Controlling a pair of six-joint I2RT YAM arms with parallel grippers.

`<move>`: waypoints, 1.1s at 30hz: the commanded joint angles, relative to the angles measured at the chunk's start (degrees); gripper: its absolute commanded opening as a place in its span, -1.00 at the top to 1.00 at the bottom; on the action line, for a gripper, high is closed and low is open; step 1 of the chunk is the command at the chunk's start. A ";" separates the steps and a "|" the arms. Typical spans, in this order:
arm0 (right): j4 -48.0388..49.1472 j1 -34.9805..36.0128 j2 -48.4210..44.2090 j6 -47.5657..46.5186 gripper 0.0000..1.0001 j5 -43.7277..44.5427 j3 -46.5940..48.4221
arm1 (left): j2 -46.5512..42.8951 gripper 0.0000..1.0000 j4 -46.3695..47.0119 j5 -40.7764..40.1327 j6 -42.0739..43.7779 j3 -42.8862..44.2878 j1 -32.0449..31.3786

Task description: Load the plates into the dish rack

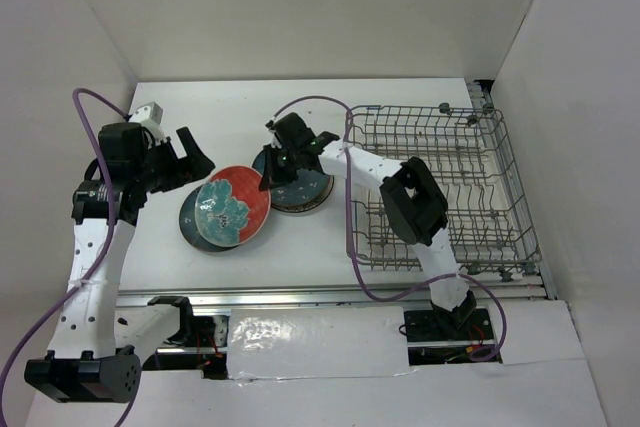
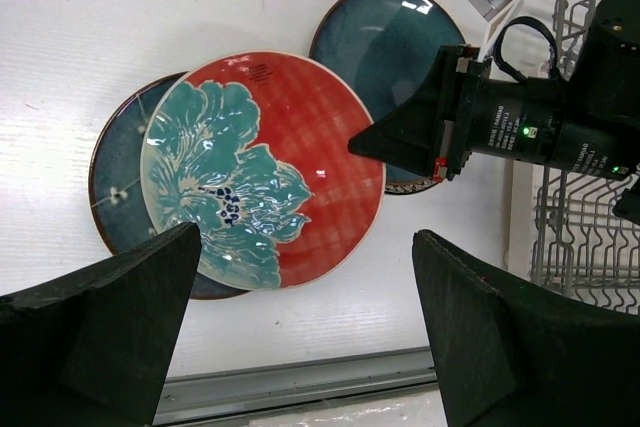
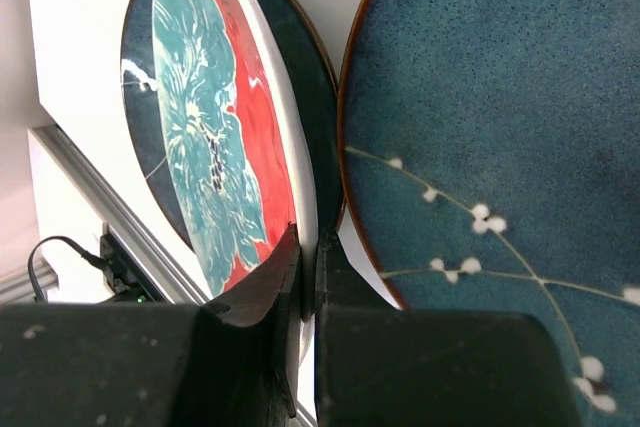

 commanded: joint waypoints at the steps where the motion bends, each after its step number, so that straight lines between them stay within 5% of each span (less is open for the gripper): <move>1: 1.18 -0.75 -4.90 -2.43 1.00 2.00 -0.61 | -0.87 -0.99 2.13 -1.38 0.87 0.16 0.28; 9: -0.12 -1.72 -9.12 -1.91 1.00 -4.86 3.41 | -1.23 -0.99 2.04 -2.36 1.48 1.03 0.20; 20: -4.26 -3.21 -20.80 -3.49 1.00 -1.09 6.42 | -0.44 -0.99 1.42 -0.95 0.07 2.97 0.90; 33: -11.74 -18.66 -42.50 -3.57 1.00 8.06 1.95 | 0.79 -0.98 1.77 0.89 -1.95 3.67 2.30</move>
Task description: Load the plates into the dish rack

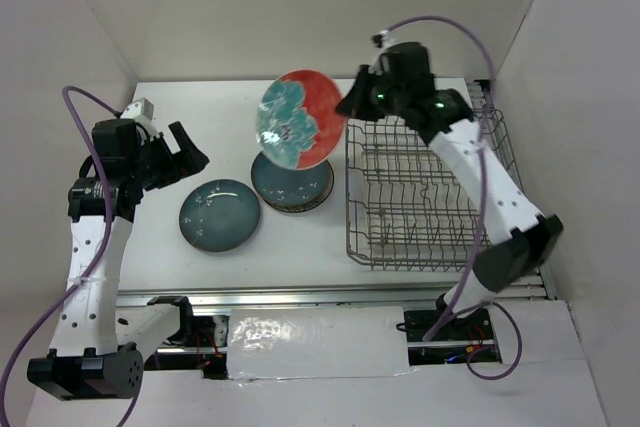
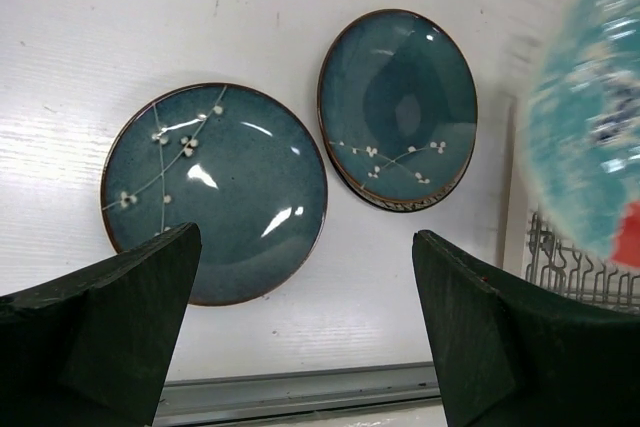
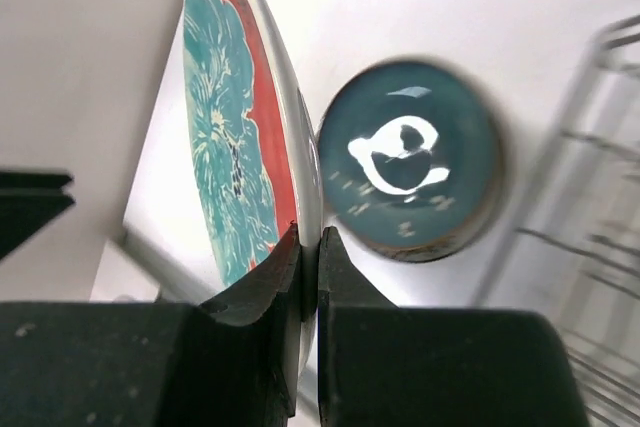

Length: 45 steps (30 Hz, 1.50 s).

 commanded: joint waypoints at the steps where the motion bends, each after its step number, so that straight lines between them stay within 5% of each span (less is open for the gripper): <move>1: 3.89 -7.52 -13.54 1.06 1.00 1.59 -2.21 | 0.11 -0.99 2.08 2.77 -0.70 1.97 0.40; 18: -6.39 -37.77 -41.70 -5.10 1.00 12.31 -17.33 | 3.36 -0.99 5.08 6.73 -0.44 3.44 0.58; 22: -4.11 -40.68 -45.04 -5.27 1.00 12.66 -22.26 | 7.66 -0.98 3.48 12.43 -1.14 6.63 0.58; 30: -3.77 -40.69 -45.75 -4.84 1.00 21.98 -25.07 | 5.74 -0.98 6.83 26.94 2.02 -0.22 -0.04; 36: -2.52 -41.65 -44.00 -5.88 1.00 17.33 -25.35 | 4.69 -0.98 3.84 28.97 5.36 0.92 -0.56; 45: 0.73 -42.88 -45.05 -11.59 1.00 21.89 -25.18 | 4.68 -0.99 4.19 27.74 5.36 0.56 -1.71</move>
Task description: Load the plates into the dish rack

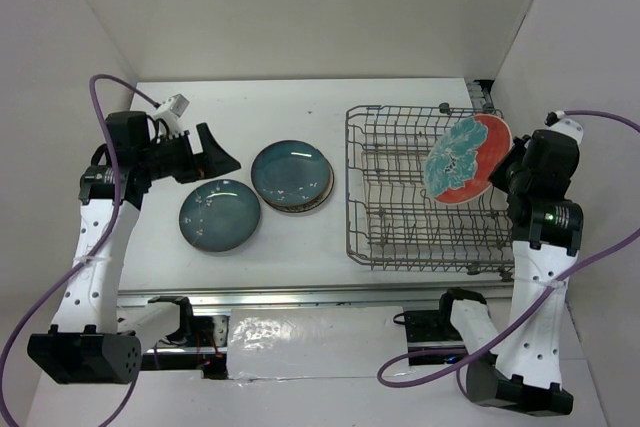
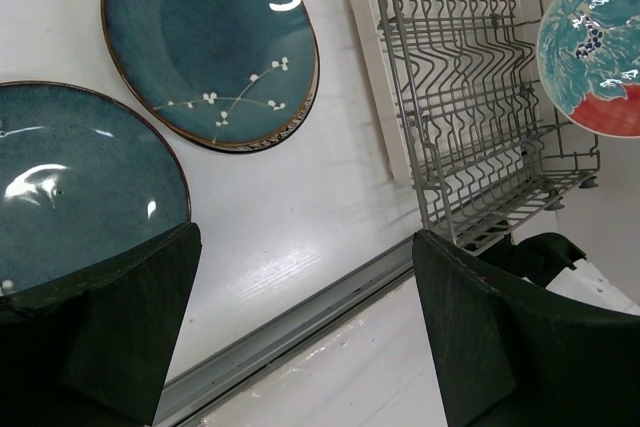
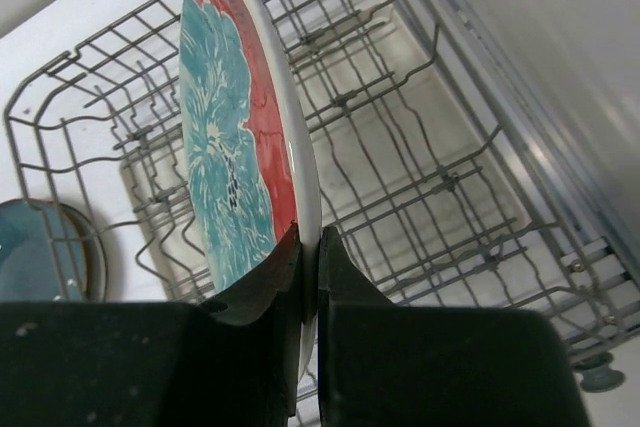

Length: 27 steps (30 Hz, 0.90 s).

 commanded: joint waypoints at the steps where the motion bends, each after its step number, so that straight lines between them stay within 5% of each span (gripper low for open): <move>1: 14.54 -0.87 -0.70 -2.72 1.00 2.13 4.59 | 0.86 -0.99 0.74 1.42 0.99 1.20 -0.24; 16: 32.63 0.00 -2.01 -15.21 1.00 1.60 -3.22 | 5.52 -0.98 -0.23 0.81 0.11 4.62 -0.51; 27: 32.38 1.06 -0.35 -21.80 1.00 3.19 -4.10 | 9.47 -0.99 -0.85 0.19 -0.94 8.31 -0.42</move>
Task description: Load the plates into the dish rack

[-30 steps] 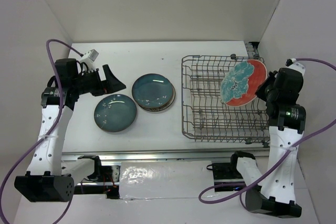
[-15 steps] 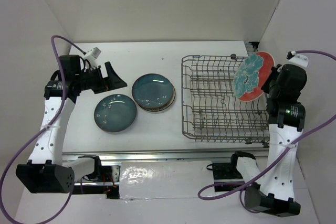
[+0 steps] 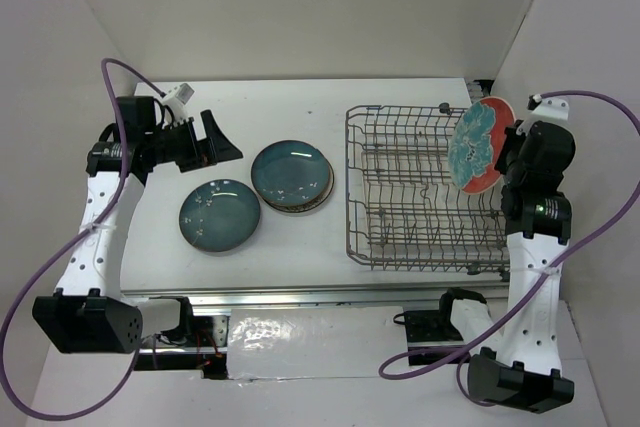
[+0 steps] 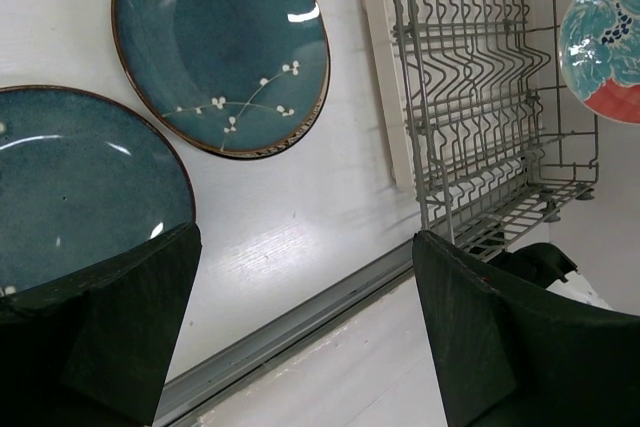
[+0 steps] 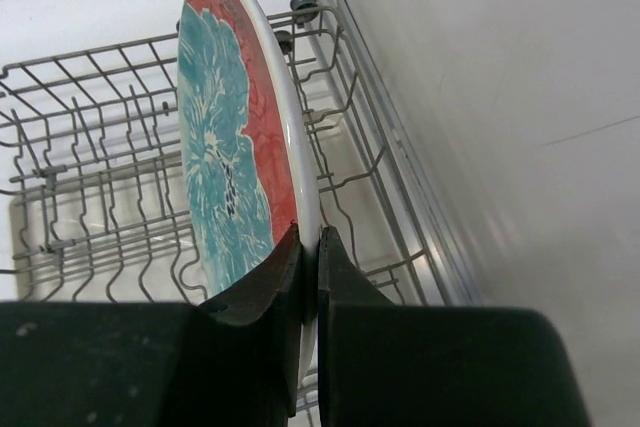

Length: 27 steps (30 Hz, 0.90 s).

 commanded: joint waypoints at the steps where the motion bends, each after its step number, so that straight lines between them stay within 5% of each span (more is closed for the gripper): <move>1: 15.16 0.93 -1.35 -2.70 1.00 1.00 1.56 | 2.02 -0.98 0.77 1.22 -1.05 3.51 -0.16; 27: 17.79 5.14 -3.11 -4.29 1.00 4.69 -5.38 | 3.35 -0.99 0.68 0.00 -0.88 4.39 -0.24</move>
